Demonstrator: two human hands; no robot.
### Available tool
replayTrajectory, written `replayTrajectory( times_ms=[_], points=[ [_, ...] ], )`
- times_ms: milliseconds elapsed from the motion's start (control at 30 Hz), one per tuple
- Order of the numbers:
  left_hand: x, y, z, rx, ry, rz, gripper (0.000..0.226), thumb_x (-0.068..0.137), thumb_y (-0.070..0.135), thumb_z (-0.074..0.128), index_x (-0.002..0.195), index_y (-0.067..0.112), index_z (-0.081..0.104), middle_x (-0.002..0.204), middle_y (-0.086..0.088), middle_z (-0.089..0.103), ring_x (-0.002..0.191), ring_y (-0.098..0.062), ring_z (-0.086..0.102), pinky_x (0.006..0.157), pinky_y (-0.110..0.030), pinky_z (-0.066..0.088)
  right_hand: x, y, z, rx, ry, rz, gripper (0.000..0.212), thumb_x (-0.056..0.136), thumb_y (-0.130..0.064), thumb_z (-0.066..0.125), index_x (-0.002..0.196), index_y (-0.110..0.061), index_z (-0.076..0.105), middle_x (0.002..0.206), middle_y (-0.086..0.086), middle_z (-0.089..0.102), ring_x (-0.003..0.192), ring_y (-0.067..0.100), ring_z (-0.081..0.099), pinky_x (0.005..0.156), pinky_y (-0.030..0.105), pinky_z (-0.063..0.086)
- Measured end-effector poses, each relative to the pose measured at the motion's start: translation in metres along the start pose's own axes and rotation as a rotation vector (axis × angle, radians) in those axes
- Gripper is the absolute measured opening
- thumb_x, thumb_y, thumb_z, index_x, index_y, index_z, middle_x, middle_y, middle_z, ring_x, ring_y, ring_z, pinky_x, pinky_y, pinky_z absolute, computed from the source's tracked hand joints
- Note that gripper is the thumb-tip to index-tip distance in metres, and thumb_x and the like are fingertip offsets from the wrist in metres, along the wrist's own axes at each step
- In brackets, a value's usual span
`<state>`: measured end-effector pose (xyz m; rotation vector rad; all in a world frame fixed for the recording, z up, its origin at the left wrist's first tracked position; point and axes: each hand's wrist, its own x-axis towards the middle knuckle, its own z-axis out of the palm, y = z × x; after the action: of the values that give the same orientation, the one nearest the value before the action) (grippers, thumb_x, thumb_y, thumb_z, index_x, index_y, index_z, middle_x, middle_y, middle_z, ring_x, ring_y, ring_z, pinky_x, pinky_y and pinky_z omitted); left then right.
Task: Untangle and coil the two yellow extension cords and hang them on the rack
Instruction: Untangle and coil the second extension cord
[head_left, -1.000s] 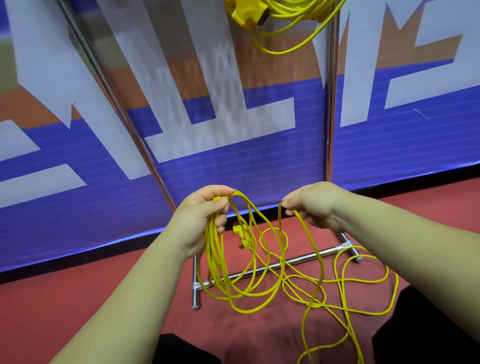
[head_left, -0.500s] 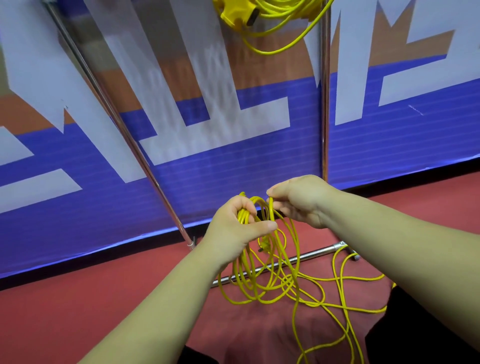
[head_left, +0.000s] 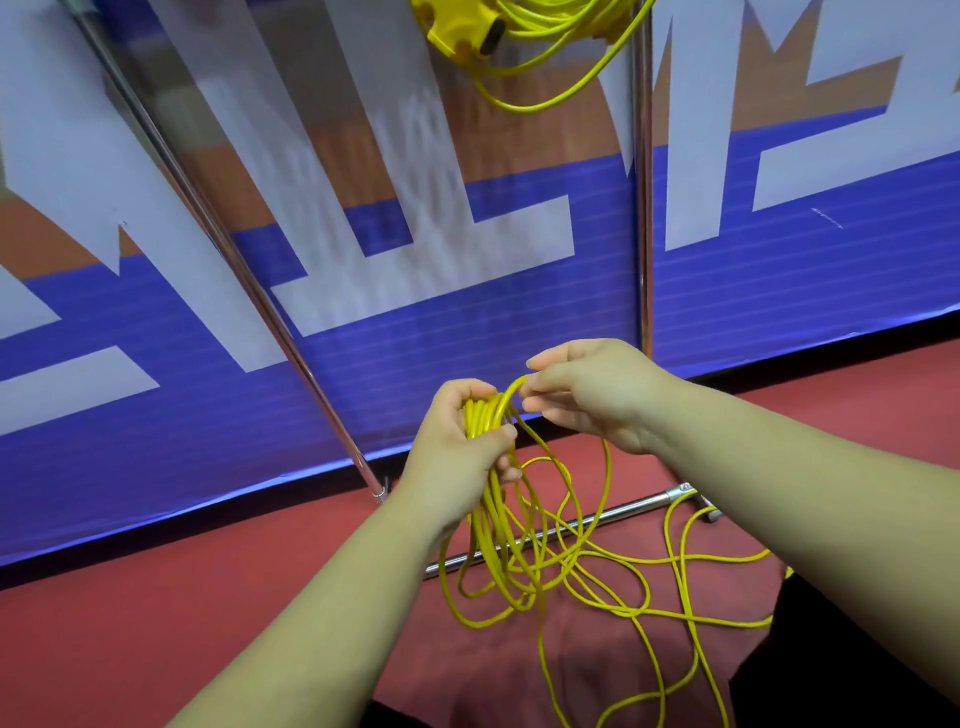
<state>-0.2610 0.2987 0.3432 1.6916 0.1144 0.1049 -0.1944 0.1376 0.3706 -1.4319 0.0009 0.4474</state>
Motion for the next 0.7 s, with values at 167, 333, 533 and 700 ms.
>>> replayTrajectory(
  times_ms=[167,333,533,700],
  points=[
    [0.008,0.013,-0.018,-0.215,0.165,0.004,0.039,0.095,-0.009,0.056,0.127,0.013,0.051,0.056,-0.003,0.052,0.044,-0.014,0.048,0.045,-0.026,0.045,0.0,0.009,-0.002,-0.201,-0.042,-0.126,0.011,0.085,-0.006,0.072,0.088,-0.009,0.063,0.07,0.011,0.067,0.073,0.022,0.067,0.06,0.025,0.051],
    [0.013,0.028,-0.038,-0.518,0.273,0.003,0.04,0.097,-0.009,0.048,0.129,0.016,0.052,0.063,-0.005,0.05,0.045,-0.012,0.049,0.043,-0.023,0.044,-0.004,0.029,0.013,-0.341,-0.233,-0.159,0.018,0.082,-0.008,0.077,0.086,-0.012,0.06,0.065,0.006,0.064,0.067,0.022,0.058,0.067,0.037,0.043],
    [0.017,0.031,-0.058,-0.647,0.368,0.045,0.04,0.098,-0.007,0.049,0.128,0.018,0.055,0.071,-0.005,0.051,0.053,-0.012,0.051,0.048,-0.026,0.047,-0.01,0.053,0.035,-0.528,-0.419,-0.194,0.039,0.075,-0.02,0.084,0.104,-0.018,0.058,0.109,0.003,0.07,0.084,0.017,0.063,0.079,0.049,0.053],
    [0.016,0.032,-0.066,-0.723,0.409,0.044,0.038,0.099,-0.006,0.048,0.13,0.016,0.053,0.076,-0.004,0.054,0.053,-0.01,0.053,0.048,-0.024,0.046,-0.008,0.06,0.05,-0.482,-0.437,-0.22,0.028,0.085,-0.004,0.076,0.103,-0.013,0.057,0.08,-0.004,0.069,0.072,0.017,0.057,0.07,0.045,0.047]
  ],
)
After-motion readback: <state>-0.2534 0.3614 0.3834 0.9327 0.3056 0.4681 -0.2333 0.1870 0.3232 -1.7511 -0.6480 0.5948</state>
